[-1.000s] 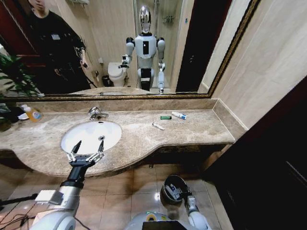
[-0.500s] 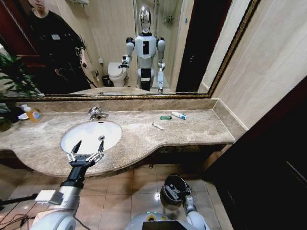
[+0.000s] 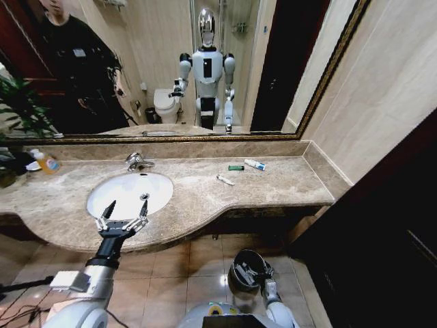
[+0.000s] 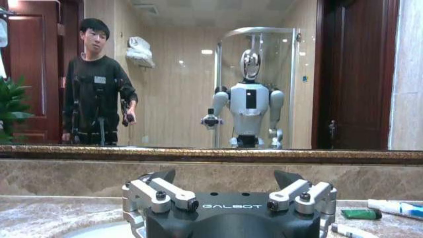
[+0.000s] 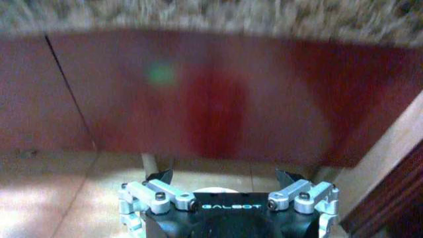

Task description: Pick up the trash from the sink and place it in the trash bin.

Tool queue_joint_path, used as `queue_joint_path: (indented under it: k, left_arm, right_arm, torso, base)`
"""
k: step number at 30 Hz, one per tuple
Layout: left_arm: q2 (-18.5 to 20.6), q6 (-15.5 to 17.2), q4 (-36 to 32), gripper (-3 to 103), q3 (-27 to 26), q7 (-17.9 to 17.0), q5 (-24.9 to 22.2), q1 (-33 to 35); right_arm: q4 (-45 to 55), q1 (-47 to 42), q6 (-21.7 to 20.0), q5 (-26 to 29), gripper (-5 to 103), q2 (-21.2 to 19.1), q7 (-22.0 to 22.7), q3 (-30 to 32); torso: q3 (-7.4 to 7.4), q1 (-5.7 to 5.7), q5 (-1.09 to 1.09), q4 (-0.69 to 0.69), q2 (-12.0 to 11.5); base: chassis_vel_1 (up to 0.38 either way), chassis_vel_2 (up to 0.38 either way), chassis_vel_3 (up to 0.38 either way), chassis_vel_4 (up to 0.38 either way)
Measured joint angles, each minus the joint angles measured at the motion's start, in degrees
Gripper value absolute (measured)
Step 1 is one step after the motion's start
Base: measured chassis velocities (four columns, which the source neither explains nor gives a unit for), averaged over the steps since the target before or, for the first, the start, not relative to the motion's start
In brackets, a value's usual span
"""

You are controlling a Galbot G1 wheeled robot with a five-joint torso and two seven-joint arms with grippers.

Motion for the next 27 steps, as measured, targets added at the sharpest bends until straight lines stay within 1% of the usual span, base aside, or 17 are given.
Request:
queue_joint_path:
  k: [2, 3, 5, 6, 7, 8, 9, 12, 13, 15, 18, 19, 21, 23, 24, 25, 27]
  left_arm:
    - [0.0, 0.0, 0.0, 100, 0.0, 0.0, 0.0, 0.0]
    - [0.0, 0.0, 0.0, 100, 0.0, 0.0, 0.0, 0.0]
    - [0.0, 0.0, 0.0, 100, 0.0, 0.0, 0.0, 0.0]
    - [0.0, 0.0, 0.0, 100, 0.0, 0.0, 0.0, 0.0]
    - [0.0, 0.0, 0.0, 100, 0.0, 0.0, 0.0, 0.0]
    - [0.0, 0.0, 0.0, 100, 0.0, 0.0, 0.0, 0.0]
    - [0.0, 0.0, 0.0, 100, 0.0, 0.0, 0.0, 0.0]
    - [0.0, 0.0, 0.0, 100, 0.0, 0.0, 0.0, 0.0]
    - [0.0, 0.0, 0.0, 100, 0.0, 0.0, 0.0, 0.0]
    - [0.0, 0.0, 0.0, 100, 0.0, 0.0, 0.0, 0.0]
    - [0.0, 0.0, 0.0, 100, 0.0, 0.0, 0.0, 0.0]
    - [0.0, 0.0, 0.0, 100, 0.0, 0.0, 0.0, 0.0]
    - [0.0, 0.0, 0.0, 100, 0.0, 0.0, 0.0, 0.0]
    - [0.0, 0.0, 0.0, 100, 0.0, 0.0, 0.0, 0.0]
    - [0.0, 0.0, 0.0, 100, 0.0, 0.0, 0.0, 0.0]
    - [0.0, 0.0, 0.0, 100, 0.0, 0.0, 0.0, 0.0]
    - [0.0, 0.0, 0.0, 100, 0.0, 0.0, 0.0, 0.0]
  right_arm:
    - [4.7, -1.4, -0.8, 0.7, 100, -0.5, 0.0, 0.0]
    - [9.8, -2.7, -1.4, 1.0, 100, -1.4, 0.2, -0.1]
    - [11.5, -3.1, -1.6, 1.0, 100, -1.6, 0.3, -0.1]
    - [14.4, -4.0, -1.8, 0.9, 100, -2.0, 0.6, -0.3]
    - [23.8, -7.2, -2.9, 0.9, 100, -3.2, 1.8, -1.4]
    - [26.4, -8.2, -3.2, 0.9, 100, -3.4, 1.9, -1.7]
    - [26.4, -8.2, -3.2, 0.9, 100, -3.4, 1.9, -1.7]
    - [35.6, -11.4, -4.6, 1.0, 100, -4.5, 2.1, -2.7]
    - [37.1, -11.5, -5.0, 1.0, 100, -4.8, 2.2, -2.8]
    - [38.2, -11.5, -5.3, 1.1, 100, -5.2, 2.4, -3.0]
    - [42.5, -9.5, -7.7, 3.1, 100, -7.6, 2.7, -3.6]
    - [42.5, -9.5, -7.7, 3.1, 100, -7.6, 2.7, -3.6]
    - [43.2, -6.4, -10.1, 5.7, 100, -9.7, 2.4, -3.6]
    - [42.2, -3.2, -11.6, 7.3, 100, -11.3, 1.4, -3.6]
    - [42.2, -3.2, -11.6, 7.3, 100, -11.3, 1.4, -3.6]
    - [40.0, -0.1, -12.4, 7.9, 100, -12.9, -0.1, -3.3]
    - [38.4, 2.7, -13.6, 9.6, 100, -14.4, -1.4, -3.2]
  torso:
    - [0.0, 0.0, 0.0, 0.0, 0.0]
    - [0.0, 0.0, -0.01, 0.0, 0.0]
    - [0.0, 0.0, 0.0, 0.0, 0.0]
    - [0.0, 0.0, -0.01, 0.0, 0.0]
    - [0.0, 0.0, 0.0, 0.0, 0.0]
    - [0.0, 0.0, -0.01, 0.0, 0.0]
    - [0.0, 0.0, -0.01, 0.0, 0.0]
    - [0.0, 0.0, -0.01, -0.01, 0.0]
    - [0.0, 0.0, -0.01, 0.0, 0.0]
    - [0.0, 0.0, 0.0, 0.0, 0.0]
    - [0.0, 0.0, 0.0, 0.0, 0.0]
    - [0.0, 0.0, 0.0, 0.0, 0.0]
    - [0.0, 0.0, 0.0, 0.0, 0.0]
    - [0.0, 0.0, 0.0, 0.0, 0.0]
    - [0.0, 0.0, 0.0, 0.0, 0.0]
    - [0.0, 0.0, 0.01, 0.01, 0.0]
    - [0.0, 0.0, 0.01, 0.0, 0.0]
  base:
    - [0.0, 0.0, 0.0, 0.0]
    - [0.0, 0.0, 0.0, 0.0]
    - [0.0, 0.0, 0.0, 0.0]
    - [0.0, 0.0, 0.0, 0.0]
    - [0.0, 0.0, 0.0, 0.0]
    - [0.0, 0.0, 0.0, 0.0]
    - [0.0, 0.0, 0.0, 0.0]
    - [0.0, 0.0, 0.0, 0.0]
    - [0.0, 0.0, 0.0, 0.0]
    - [0.0, 0.0, 0.0, 0.0]
    - [0.0, 0.0, 0.0, 0.0]
    - [0.0, 0.0, 0.0, 0.0]
    - [0.0, 0.0, 0.0, 0.0]
    - [0.0, 0.0, 0.0, 0.0]
    - [0.0, 0.0, 0.0, 0.0]
    - [0.0, 0.0, 0.0, 0.0]
    - [0.0, 0.0, 0.0, 0.0]
